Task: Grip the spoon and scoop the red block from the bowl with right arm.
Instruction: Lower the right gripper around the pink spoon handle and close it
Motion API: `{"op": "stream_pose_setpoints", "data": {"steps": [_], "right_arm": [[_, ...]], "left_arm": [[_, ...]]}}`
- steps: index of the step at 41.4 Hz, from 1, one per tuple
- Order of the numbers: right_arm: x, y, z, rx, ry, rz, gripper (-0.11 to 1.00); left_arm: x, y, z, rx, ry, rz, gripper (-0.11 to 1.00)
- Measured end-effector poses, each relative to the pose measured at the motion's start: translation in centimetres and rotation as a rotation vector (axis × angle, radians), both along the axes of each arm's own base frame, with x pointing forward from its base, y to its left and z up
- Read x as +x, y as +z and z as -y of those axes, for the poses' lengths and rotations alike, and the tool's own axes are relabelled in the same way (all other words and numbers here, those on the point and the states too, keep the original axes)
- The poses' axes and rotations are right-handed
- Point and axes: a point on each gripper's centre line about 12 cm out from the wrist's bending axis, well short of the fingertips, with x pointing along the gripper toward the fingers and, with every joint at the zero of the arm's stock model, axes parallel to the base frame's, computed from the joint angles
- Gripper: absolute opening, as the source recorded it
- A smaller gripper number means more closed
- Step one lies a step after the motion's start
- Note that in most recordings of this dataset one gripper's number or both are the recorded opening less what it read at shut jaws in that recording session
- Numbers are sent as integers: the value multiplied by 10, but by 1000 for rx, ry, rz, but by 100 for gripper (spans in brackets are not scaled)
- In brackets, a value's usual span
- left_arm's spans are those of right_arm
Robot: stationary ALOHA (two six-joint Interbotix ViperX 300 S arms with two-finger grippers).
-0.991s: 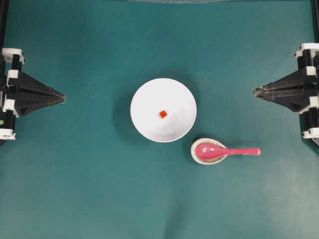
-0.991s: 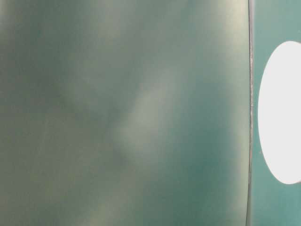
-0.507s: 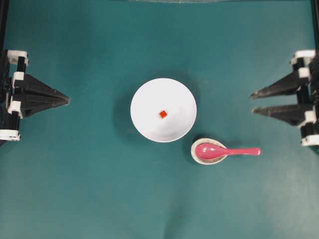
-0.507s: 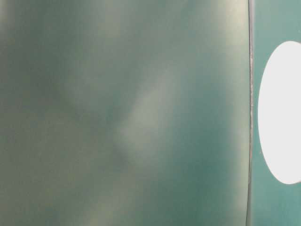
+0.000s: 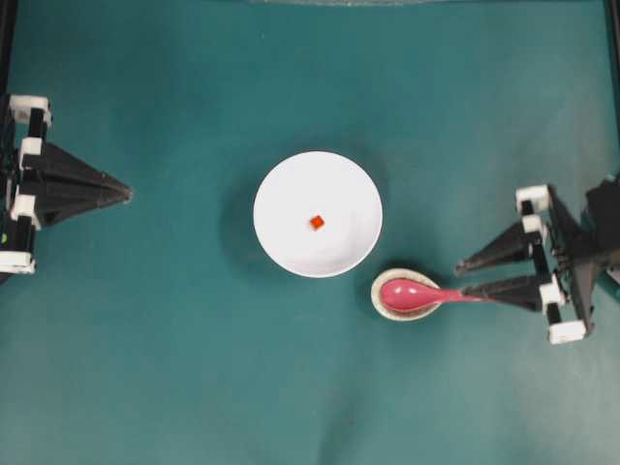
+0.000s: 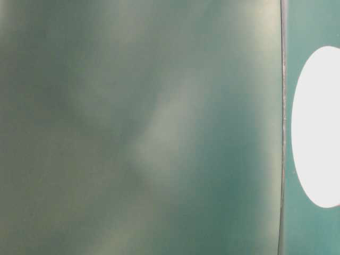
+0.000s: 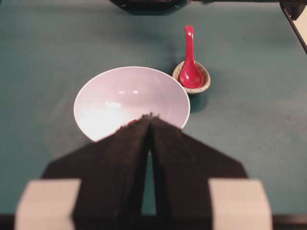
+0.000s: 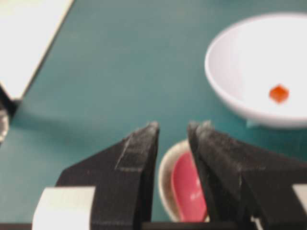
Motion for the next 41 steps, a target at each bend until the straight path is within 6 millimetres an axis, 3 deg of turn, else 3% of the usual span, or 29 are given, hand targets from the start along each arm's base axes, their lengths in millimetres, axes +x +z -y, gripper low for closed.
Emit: {"op": "stream_pose_setpoints", "data": {"steps": [11, 17, 41], "right_arm": [[-4, -47, -8, 11, -109, -142, 41], [-5, -63, -10, -4, -139, -201, 42], [-8, -77, -12, -113, -104, -249, 42]], "left_arm": [[0, 0, 0, 2, 1, -2, 0], [0, -1, 0, 2, 0, -5, 0], [1, -1, 0, 3, 1, -6, 0]]}}
